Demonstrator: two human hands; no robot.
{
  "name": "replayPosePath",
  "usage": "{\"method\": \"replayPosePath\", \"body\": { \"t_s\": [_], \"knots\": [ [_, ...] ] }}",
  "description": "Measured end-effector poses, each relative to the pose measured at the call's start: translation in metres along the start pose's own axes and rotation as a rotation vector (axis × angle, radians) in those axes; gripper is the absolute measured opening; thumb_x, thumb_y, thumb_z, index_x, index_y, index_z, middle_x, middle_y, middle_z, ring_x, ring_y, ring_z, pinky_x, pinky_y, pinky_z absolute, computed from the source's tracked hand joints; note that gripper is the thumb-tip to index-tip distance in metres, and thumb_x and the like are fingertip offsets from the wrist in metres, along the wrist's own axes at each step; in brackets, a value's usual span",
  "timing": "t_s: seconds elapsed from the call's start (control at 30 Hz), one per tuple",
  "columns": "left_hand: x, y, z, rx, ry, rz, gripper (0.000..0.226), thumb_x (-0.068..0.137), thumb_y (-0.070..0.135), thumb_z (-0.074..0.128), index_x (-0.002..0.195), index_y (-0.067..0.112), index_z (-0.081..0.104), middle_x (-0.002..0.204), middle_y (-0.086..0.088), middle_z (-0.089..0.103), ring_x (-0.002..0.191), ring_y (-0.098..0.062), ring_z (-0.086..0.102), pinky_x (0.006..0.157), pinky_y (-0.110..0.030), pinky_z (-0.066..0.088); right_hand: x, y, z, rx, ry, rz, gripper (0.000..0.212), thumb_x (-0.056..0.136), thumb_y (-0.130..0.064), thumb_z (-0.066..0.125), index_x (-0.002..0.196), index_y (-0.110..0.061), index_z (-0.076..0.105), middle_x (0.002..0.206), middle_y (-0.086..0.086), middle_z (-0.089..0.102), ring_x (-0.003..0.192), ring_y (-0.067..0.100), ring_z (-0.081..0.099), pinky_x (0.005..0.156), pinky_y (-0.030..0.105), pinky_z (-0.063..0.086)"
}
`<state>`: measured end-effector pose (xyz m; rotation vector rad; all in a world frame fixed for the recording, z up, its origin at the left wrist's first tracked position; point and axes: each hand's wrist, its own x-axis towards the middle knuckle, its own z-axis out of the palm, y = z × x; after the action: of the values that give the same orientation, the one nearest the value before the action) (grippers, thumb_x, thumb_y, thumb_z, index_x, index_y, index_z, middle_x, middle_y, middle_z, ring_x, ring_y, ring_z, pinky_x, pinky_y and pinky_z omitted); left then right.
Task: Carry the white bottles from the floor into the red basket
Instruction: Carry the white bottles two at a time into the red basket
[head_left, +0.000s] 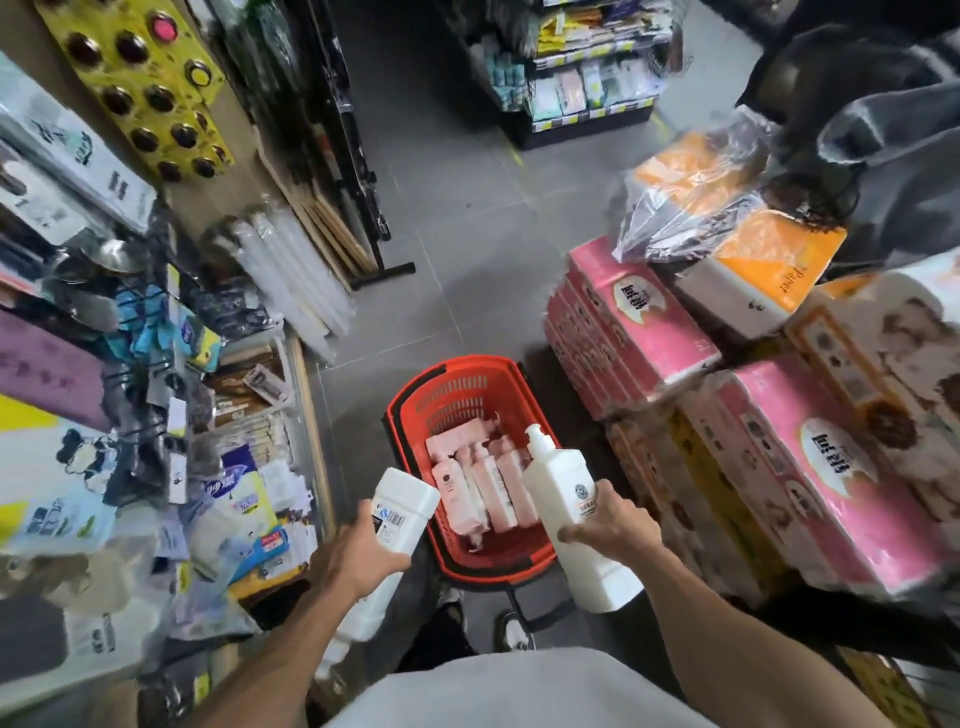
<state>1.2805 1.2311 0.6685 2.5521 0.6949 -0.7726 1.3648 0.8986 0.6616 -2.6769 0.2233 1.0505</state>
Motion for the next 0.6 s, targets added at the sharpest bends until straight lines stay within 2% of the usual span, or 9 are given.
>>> {"method": "replayPosePath", "body": {
  "t_s": [0.07, 0.2, 0.27, 0.43, 0.6],
  "knots": [
    [0.021, -0.002, -0.009, 0.025, -0.016, 0.005, 0.067, 0.065, 0.051, 0.078, 0.111, 0.028, 0.034, 0.097, 0.004, 0.057, 0.079, -0.019, 0.056, 0.064, -0.03, 0.041, 0.006, -0.014, 0.0, 0.034, -0.007, 0.035, 0.077, 0.065, -0.068, 0.075, 0.12, -0.028, 0.038, 0.096, -0.008, 0.06, 0.083, 0.016, 0.061, 0.069, 0.034, 0.052],
    [0.062, -0.002, -0.029, 0.034, -0.037, 0.041, 0.066, 0.068, 0.045, 0.081, 0.109, 0.025, 0.034, 0.101, 0.001, 0.059, 0.082, -0.02, 0.05, 0.065, -0.03, 0.036, 0.015, -0.04, 0.001, 0.105, -0.032, 0.091, 0.076, 0.066, -0.068, 0.075, 0.12, -0.028, 0.039, 0.096, -0.008, 0.06, 0.078, 0.015, 0.06, 0.057, 0.03, 0.041],
    [0.08, 0.0, -0.034, 0.032, -0.05, 0.064, 0.065, 0.069, 0.042, 0.082, 0.107, 0.024, 0.033, 0.099, 0.002, 0.058, 0.081, -0.02, 0.05, 0.063, -0.03, 0.035, 0.019, -0.048, 0.008, 0.154, -0.039, 0.132, 0.078, 0.065, -0.068, 0.076, 0.121, -0.028, 0.038, 0.097, -0.007, 0.061, 0.079, 0.015, 0.061, 0.057, 0.029, 0.041],
    [0.13, 0.008, -0.026, 0.123, -0.108, 0.101, 0.075, 0.058, 0.057, 0.077, 0.11, 0.032, 0.029, 0.106, 0.0, 0.065, 0.09, -0.027, 0.063, 0.079, -0.037, 0.051, 0.037, -0.059, 0.034, 0.323, -0.078, 0.248, 0.075, 0.068, -0.062, 0.077, 0.121, -0.026, 0.038, 0.099, -0.005, 0.061, 0.086, 0.019, 0.063, 0.07, 0.034, 0.05],
    [0.168, 0.04, -0.008, 0.135, -0.171, 0.168, 0.072, 0.059, 0.056, 0.076, 0.112, 0.032, 0.034, 0.103, 0.0, 0.067, 0.092, -0.032, 0.065, 0.07, -0.034, 0.048, 0.065, -0.064, 0.06, 0.399, -0.127, 0.333, 0.074, 0.062, -0.065, 0.074, 0.115, -0.027, 0.039, 0.095, -0.005, 0.061, 0.087, 0.021, 0.063, 0.084, 0.044, 0.056]
  ]
}}
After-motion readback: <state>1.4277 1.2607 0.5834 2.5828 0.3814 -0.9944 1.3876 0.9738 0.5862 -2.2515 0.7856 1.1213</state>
